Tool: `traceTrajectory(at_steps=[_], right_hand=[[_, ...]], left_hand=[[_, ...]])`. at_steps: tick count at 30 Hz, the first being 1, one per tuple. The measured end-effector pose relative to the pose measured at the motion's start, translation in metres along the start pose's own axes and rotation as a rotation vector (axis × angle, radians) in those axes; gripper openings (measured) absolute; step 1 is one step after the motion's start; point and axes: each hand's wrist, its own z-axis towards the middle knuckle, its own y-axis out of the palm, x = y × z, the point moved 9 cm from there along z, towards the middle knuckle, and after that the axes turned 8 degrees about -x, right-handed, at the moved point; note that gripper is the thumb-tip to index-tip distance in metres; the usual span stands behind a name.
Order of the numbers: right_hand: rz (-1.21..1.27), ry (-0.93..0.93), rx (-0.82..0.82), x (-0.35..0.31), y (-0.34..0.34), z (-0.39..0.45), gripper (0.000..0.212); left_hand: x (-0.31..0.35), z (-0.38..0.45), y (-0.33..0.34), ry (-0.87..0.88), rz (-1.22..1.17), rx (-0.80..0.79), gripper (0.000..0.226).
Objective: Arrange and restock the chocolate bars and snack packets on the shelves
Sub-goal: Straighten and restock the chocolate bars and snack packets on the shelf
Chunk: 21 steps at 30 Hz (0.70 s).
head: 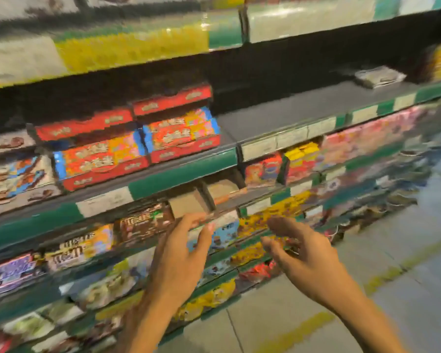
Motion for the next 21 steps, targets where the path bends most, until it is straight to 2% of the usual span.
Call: traceTrajectory(at_steps=[6, 10, 13, 17, 21], right_hand=[[-0.048, 0.194, 0.222, 0.090, -0.127, -0.047, 0.036], [-0.014, 0.273, 0.365, 0.130, -0.193, -0.064, 0.041], [0.029, 0.312, 0.455, 0.156, -0.231, -0.064, 0.034], [0.052, 0.377, 0.508, 0.202, -0.267, -0.057, 0.009], [0.030, 0.474, 0.525, 0.249, -0.301, -0.042, 0.014]], left_hand=[[0.092, 0.049, 0.131, 0.150, -0.058, -0.207, 0.016], [0.145, 0.083, 0.194, 0.243, -0.079, -0.298, 0.017], [0.175, 0.110, 0.239, 0.284, -0.075, -0.375, 0.023], [0.198, 0.147, 0.303, 0.316, -0.057, -0.450, 0.034], [0.214, 0.193, 0.371, 0.303, -0.098, -0.529, 0.021]])
